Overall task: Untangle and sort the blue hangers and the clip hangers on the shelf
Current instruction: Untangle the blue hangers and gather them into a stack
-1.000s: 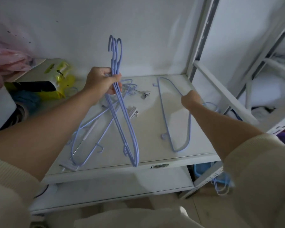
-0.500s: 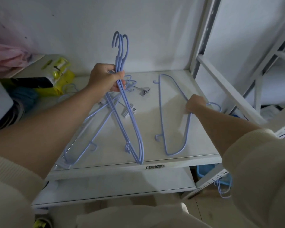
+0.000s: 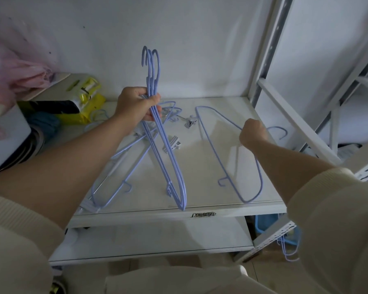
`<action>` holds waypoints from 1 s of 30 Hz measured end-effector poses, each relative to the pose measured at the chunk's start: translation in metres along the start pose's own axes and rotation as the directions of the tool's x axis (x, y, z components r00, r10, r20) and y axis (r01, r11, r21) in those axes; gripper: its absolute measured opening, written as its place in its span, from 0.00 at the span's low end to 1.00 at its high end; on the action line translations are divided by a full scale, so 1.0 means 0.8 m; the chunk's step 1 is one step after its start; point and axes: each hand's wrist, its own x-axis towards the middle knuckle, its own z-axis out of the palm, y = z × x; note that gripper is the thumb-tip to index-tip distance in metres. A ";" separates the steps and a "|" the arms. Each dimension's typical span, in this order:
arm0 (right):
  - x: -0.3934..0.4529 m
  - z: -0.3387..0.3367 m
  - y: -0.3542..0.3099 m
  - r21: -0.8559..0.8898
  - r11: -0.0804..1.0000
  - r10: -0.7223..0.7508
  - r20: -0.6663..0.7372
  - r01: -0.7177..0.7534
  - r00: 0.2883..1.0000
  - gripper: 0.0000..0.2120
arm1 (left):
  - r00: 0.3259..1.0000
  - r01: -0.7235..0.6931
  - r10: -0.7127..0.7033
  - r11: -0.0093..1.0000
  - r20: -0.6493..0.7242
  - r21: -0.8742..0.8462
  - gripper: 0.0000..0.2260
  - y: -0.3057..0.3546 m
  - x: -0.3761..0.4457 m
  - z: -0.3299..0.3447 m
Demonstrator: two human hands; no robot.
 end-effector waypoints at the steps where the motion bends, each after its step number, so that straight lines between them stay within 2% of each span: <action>1: -0.001 -0.004 -0.004 0.038 0.999 0.015 -0.016 -0.014 1.000 0.13 | 1.000 0.004 -0.004 1.000 -0.001 -0.008 0.09 0.000 -0.001 -0.003; 5: -0.003 -0.035 -0.028 0.189 0.981 0.060 -0.032 -0.053 0.998 0.15 | 1.000 0.003 -0.003 1.000 0.012 -0.012 0.10 0.001 -0.005 -0.015; 9: -0.014 -0.071 -0.061 0.099 0.991 -0.081 -0.128 0.094 0.988 0.17 | 1.000 0.005 -0.005 1.000 0.008 -0.016 0.09 0.007 -0.007 -0.028; 13: -0.007 -0.098 -0.086 0.025 0.996 -0.073 -0.264 0.082 0.962 0.16 | 1.000 -0.006 0.005 1.000 -0.029 -0.026 0.05 0.015 -0.002 -0.052; 15: -0.007 -0.108 -0.100 0.015 0.996 -0.083 -0.287 0.091 0.954 0.17 | 0.999 -0.017 0.017 1.000 -0.032 -0.001 0.03 0.015 0.001 -0.065; 18: -0.013 -0.108 -0.120 -0.058 0.975 -0.221 -0.298 0.214 0.928 0.17 | 0.999 -0.010 0.011 1.000 -0.044 0.009 0.06 0.011 0.006 -0.079; 22: -0.024 -0.095 -0.142 -0.106 0.894 -0.448 -0.278 0.436 0.850 0.12 | 0.998 -0.019 0.022 0.999 -0.066 0.035 0.08 0.012 0.007 -0.091; 26: -0.034 -0.093 -0.161 -0.209 0.734 -0.672 -0.095 0.646 0.734 0.27 | 0.998 -0.044 0.048 0.996 -0.044 0.083 0.09 0.017 0.001 -0.095; 30: -0.056 -0.095 -0.200 -0.109 0.604 -0.793 0.008 0.789 0.609 0.34 | 0.999 -0.046 0.046 0.997 0.012 0.065 0.09 0.022 -0.002 -0.096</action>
